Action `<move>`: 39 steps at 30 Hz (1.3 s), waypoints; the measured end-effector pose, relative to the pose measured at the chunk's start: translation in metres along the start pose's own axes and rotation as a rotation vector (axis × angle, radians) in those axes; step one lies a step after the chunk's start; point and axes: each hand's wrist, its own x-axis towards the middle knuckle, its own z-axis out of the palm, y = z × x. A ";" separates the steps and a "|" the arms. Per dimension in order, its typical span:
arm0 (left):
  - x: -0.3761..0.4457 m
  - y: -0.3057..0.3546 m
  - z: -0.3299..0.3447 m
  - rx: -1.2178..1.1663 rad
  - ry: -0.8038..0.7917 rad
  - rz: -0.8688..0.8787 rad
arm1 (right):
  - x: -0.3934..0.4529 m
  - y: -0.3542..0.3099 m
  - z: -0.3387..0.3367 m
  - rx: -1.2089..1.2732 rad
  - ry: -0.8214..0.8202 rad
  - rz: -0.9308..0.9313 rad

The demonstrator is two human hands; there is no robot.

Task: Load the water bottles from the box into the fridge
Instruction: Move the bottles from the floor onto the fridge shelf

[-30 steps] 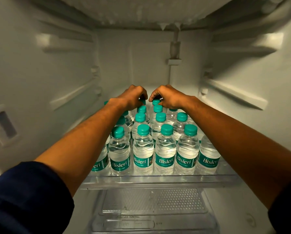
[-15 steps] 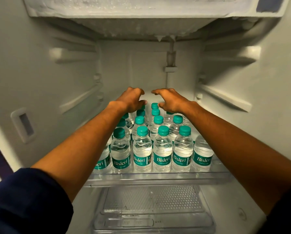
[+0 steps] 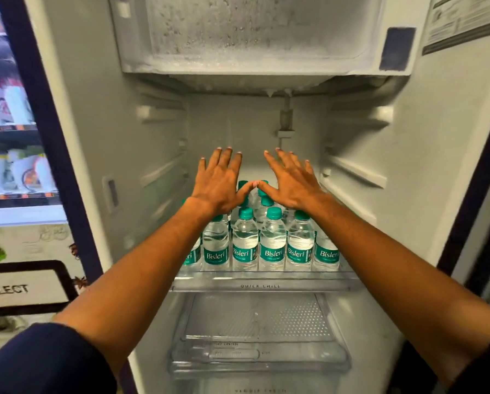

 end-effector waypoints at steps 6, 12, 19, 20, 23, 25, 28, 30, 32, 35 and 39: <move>-0.044 0.006 -0.010 -0.023 0.037 -0.031 | -0.037 -0.021 -0.004 -0.048 0.061 -0.005; -0.088 0.004 -0.014 -0.039 0.085 -0.066 | -0.069 -0.038 -0.007 -0.025 0.110 -0.015; -0.143 0.000 0.003 -0.081 0.144 -0.088 | -0.105 -0.061 0.000 0.001 0.151 -0.057; -0.152 0.000 0.010 -0.088 0.147 -0.090 | -0.112 -0.065 0.003 -0.006 0.155 -0.075; -0.176 0.000 0.031 -0.104 0.139 -0.095 | -0.133 -0.075 0.018 -0.038 0.148 -0.124; -0.193 0.002 0.045 -0.125 0.110 -0.106 | -0.146 -0.079 0.031 -0.017 0.132 -0.125; -0.218 0.006 0.063 -0.131 0.061 -0.113 | -0.165 -0.083 0.052 0.003 0.103 -0.124; -0.236 0.009 0.071 -0.144 0.053 -0.101 | -0.179 -0.087 0.064 0.009 0.090 -0.139; -0.253 0.013 0.078 -0.162 0.054 -0.085 | -0.192 -0.092 0.075 0.038 0.082 -0.143; -0.276 0.019 0.085 -0.182 0.047 -0.072 | -0.212 -0.101 0.092 0.085 0.063 -0.150; -0.307 0.018 0.093 -0.219 0.017 -0.094 | -0.232 -0.116 0.114 0.123 0.036 -0.179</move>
